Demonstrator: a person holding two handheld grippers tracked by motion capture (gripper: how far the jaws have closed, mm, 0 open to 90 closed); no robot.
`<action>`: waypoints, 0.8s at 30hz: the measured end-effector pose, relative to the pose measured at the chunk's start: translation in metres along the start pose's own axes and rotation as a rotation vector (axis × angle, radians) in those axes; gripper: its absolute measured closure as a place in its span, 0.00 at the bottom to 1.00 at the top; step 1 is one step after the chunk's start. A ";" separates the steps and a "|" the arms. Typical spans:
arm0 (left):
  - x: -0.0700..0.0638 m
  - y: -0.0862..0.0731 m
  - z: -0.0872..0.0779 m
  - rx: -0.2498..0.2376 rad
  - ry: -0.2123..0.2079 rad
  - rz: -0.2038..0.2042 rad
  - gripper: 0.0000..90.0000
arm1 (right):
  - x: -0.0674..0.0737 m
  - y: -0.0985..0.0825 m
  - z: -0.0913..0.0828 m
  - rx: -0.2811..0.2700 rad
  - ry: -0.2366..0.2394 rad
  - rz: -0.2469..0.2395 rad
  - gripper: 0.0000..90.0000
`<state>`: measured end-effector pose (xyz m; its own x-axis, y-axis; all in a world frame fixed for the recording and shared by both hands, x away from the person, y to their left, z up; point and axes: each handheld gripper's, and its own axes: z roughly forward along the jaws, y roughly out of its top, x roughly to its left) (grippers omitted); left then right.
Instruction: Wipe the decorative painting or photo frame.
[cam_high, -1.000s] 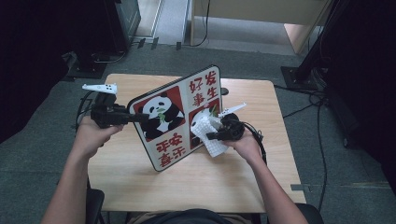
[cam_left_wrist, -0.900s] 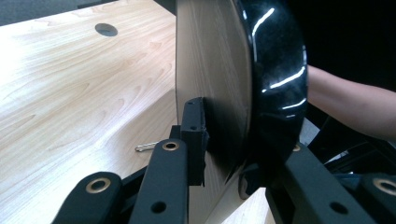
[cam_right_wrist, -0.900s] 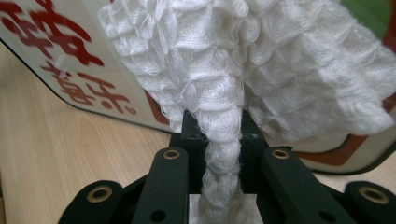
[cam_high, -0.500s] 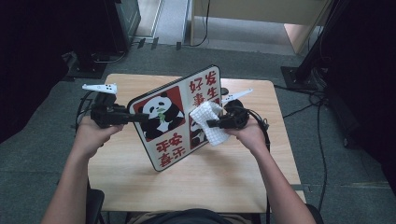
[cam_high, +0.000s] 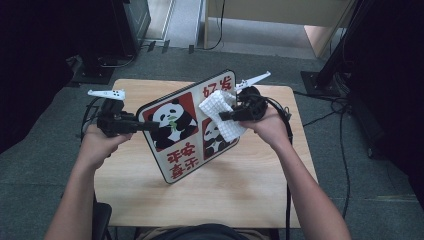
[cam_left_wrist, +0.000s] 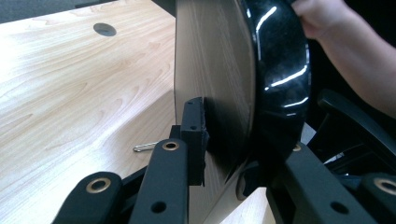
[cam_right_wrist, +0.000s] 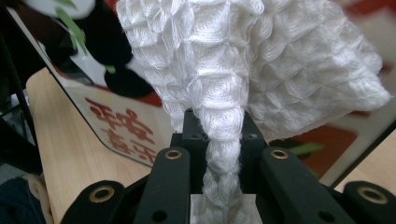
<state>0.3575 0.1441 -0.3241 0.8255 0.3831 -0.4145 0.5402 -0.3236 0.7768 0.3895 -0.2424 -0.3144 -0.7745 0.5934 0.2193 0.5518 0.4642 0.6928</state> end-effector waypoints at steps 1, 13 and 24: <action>0.000 0.000 0.000 -0.001 -0.001 -0.002 0.83 | 0.001 0.004 -0.002 -0.003 -0.001 -0.004 0.88; 0.001 -0.001 0.000 -0.007 -0.009 -0.003 0.83 | 0.019 0.069 -0.017 -0.021 0.007 -0.047 0.88; 0.001 -0.001 0.000 -0.006 -0.008 0.002 0.83 | 0.028 0.089 -0.011 -0.044 0.015 -0.068 0.84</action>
<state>0.3583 0.1448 -0.3253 0.8279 0.3752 -0.4169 0.5376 -0.3192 0.7804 0.4140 -0.1920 -0.2389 -0.8142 0.5517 0.1809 0.4841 0.4732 0.7360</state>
